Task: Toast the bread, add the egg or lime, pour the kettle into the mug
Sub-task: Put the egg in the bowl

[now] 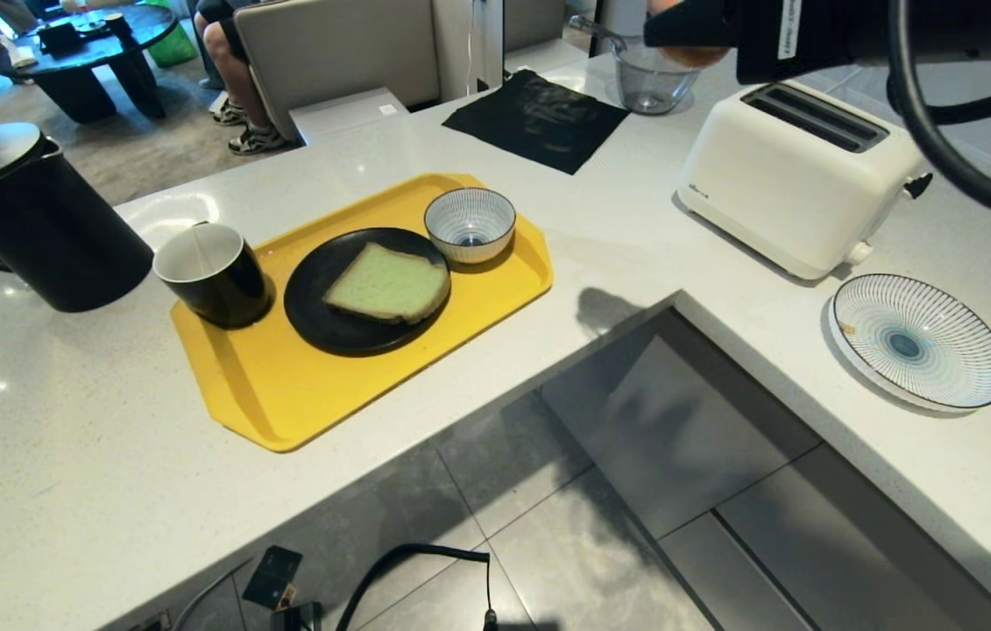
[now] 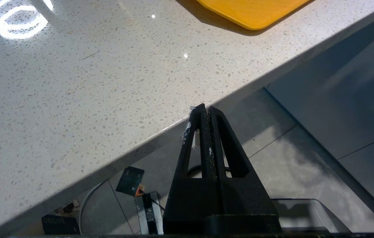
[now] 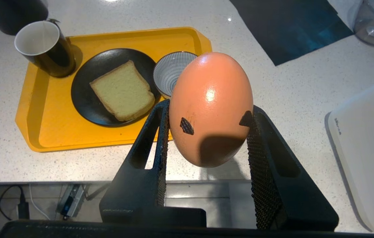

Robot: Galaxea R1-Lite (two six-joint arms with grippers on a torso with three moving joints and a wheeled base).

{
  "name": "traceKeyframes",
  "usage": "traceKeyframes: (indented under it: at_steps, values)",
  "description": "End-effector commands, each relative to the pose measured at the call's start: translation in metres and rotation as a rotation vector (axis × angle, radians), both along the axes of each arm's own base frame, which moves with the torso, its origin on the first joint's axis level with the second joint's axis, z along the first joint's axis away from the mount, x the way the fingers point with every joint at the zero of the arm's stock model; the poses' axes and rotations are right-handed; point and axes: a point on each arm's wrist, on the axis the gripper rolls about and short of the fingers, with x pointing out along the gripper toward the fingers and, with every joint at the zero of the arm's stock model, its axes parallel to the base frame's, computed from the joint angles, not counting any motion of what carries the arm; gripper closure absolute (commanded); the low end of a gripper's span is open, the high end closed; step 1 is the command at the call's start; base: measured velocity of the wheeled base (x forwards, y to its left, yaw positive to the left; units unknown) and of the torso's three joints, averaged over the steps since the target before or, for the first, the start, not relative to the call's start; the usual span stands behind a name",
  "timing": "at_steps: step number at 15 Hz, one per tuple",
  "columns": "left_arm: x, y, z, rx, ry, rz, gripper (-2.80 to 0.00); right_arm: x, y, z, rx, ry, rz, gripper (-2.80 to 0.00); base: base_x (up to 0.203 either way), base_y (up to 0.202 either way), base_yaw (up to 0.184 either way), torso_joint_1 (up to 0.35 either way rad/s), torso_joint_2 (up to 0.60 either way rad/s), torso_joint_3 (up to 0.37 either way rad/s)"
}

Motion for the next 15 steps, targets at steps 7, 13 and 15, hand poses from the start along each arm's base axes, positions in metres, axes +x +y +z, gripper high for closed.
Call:
traceKeyframes:
  at_steps: [7, 13, 15]
  values:
    - [0.001, 0.000, -0.004, 0.000, 0.013, 0.001, 0.00, 0.025, 0.066, -0.029, -0.037, -0.051, -0.009, 0.00, 0.000, 0.000, 0.000, 0.000, 0.00, 0.000]
    - [0.001, 0.000, -0.004, 0.000, 0.013, 0.001, 0.00, 0.062, 0.114, -0.073, -0.122, -0.084, -0.007, 0.00, 0.000, 0.000, 0.000, 0.000, 0.00, 0.000]
    - [0.001, 0.000, -0.004, 0.000, 0.013, 0.001, 0.00, 0.077, 0.127, -0.086, -0.136, -0.130, -0.018, 0.00, 0.000, 0.000, 0.000, 0.000, 0.00, 0.000]
